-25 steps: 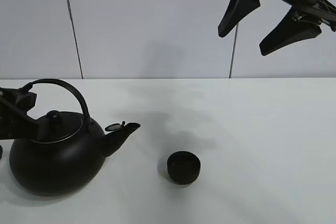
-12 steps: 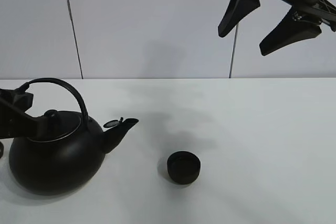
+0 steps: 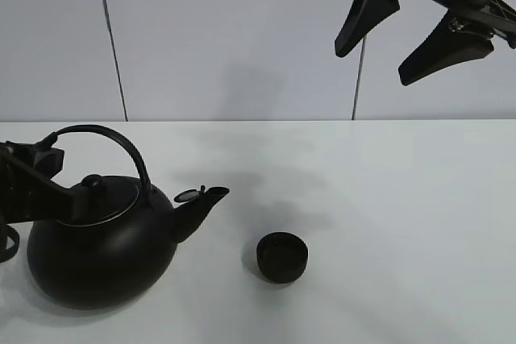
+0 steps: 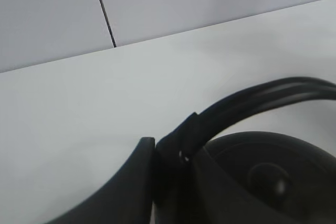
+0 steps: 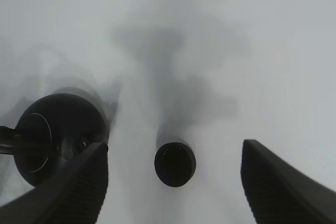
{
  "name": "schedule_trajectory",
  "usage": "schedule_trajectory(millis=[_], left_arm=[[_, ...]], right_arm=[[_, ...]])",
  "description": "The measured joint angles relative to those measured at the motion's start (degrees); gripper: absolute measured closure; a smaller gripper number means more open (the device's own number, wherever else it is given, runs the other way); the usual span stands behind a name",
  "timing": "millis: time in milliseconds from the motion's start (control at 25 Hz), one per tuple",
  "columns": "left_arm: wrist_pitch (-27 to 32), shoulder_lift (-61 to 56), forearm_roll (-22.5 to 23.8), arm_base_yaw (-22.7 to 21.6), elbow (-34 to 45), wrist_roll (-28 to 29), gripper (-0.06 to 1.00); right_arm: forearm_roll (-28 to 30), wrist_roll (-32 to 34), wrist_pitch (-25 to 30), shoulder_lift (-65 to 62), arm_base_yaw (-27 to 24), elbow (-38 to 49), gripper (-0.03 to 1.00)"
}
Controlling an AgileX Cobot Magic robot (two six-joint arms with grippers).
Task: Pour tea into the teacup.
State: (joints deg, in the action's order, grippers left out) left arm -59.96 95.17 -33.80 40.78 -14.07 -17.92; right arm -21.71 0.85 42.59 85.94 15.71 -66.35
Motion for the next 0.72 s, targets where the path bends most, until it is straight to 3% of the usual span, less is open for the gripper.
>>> schedule_trajectory(millis=[280, 600, 720], left_arm=[[-0.1, 0.0, -4.4, 0.0, -0.1, 0.1, 0.82], [-0.2, 0.0, -4.3, 0.0, -0.1, -0.1, 0.82], [-0.1, 0.0, -3.5, 0.0, -0.1, -2.9, 0.82]], right_arm=[[0.0, 0.0, 0.0, 0.0, 0.0, 0.0, 0.47], [0.0, 0.0, 0.0, 0.0, 0.0, 0.0, 0.47], [0.0, 0.0, 0.0, 0.0, 0.0, 0.0, 0.47]])
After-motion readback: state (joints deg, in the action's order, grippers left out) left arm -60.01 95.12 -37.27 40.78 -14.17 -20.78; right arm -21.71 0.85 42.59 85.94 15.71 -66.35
